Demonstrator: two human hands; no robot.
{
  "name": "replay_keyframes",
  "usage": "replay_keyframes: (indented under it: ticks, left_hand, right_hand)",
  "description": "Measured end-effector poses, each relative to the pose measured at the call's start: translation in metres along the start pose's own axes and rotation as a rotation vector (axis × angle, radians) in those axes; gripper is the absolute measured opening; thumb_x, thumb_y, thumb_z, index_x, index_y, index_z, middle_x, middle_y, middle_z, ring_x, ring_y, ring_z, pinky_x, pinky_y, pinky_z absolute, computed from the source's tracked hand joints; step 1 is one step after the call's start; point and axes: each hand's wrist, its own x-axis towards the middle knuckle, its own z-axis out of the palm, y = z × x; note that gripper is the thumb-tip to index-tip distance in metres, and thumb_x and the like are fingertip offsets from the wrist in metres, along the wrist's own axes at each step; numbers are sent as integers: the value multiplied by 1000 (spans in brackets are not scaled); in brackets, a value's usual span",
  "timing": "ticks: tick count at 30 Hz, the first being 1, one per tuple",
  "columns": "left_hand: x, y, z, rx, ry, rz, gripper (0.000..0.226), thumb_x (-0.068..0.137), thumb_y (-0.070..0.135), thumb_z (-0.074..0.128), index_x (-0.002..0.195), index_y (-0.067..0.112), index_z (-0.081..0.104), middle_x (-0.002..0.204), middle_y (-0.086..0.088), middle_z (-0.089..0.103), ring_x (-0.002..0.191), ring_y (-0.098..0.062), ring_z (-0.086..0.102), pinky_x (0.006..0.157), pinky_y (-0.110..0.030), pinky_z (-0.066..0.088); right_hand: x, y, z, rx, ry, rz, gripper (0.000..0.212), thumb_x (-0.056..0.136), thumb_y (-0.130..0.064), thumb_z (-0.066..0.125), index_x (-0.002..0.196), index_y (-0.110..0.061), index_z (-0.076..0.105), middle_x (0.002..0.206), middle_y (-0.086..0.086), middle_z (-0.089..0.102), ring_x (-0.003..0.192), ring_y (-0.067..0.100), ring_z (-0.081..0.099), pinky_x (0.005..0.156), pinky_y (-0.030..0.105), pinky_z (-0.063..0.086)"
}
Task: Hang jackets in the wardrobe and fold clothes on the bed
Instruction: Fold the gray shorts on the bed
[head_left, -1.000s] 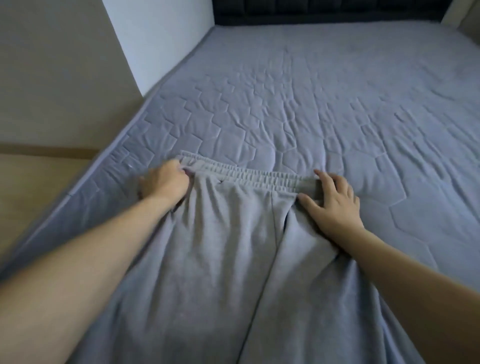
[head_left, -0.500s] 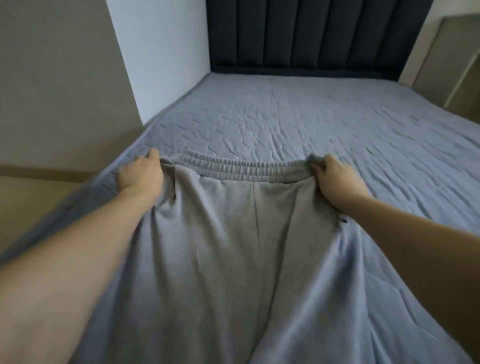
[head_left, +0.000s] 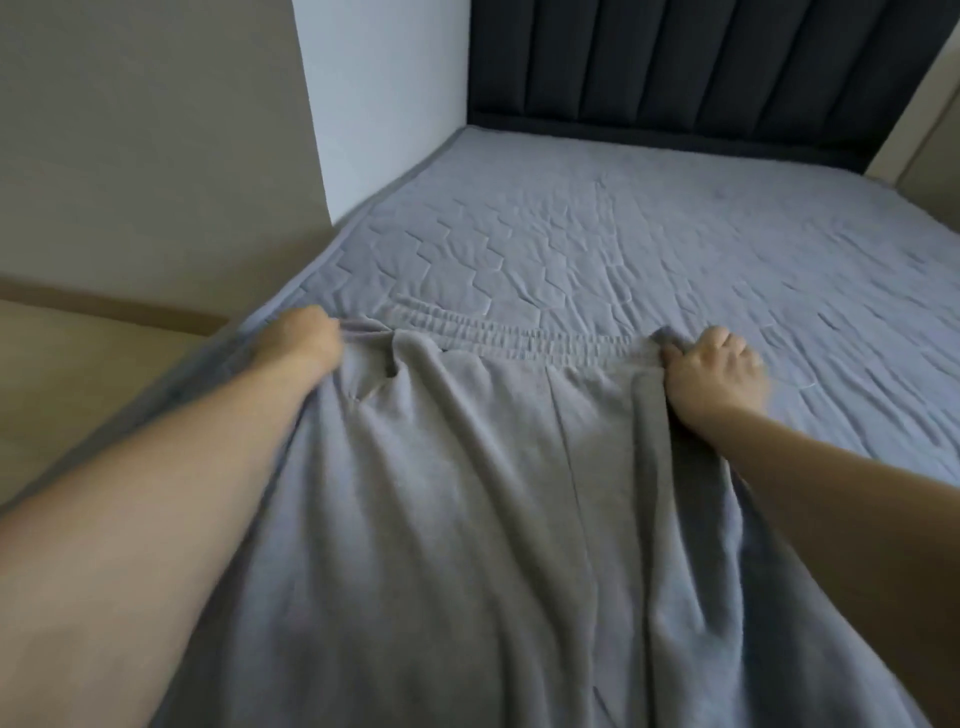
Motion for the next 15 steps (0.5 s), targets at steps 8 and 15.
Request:
replay_keyframes:
  ticks: [8, 15]
  left_hand:
    - [-99, -68, 6, -579, -512, 47, 81, 60, 86, 63, 106, 21, 75, 96, 8, 76, 86, -8, 71, 78, -28, 52]
    - [-79, -99, 21, -1060, -657, -82, 33, 80, 23, 77, 110, 11, 72, 97, -4, 76, 86, -20, 74, 73, -30, 55]
  right_hand:
    - [-20, -179, 39, 181, -622, -595, 59, 92, -43, 50, 144, -20, 37, 146, 10, 44, 132, 30, 42, 107, 37, 33]
    - [-52, -262, 63, 247, -657, -625, 49, 90, -58, 53, 113, -14, 54, 119, 11, 57, 106, 28, 53, 83, 30, 36]
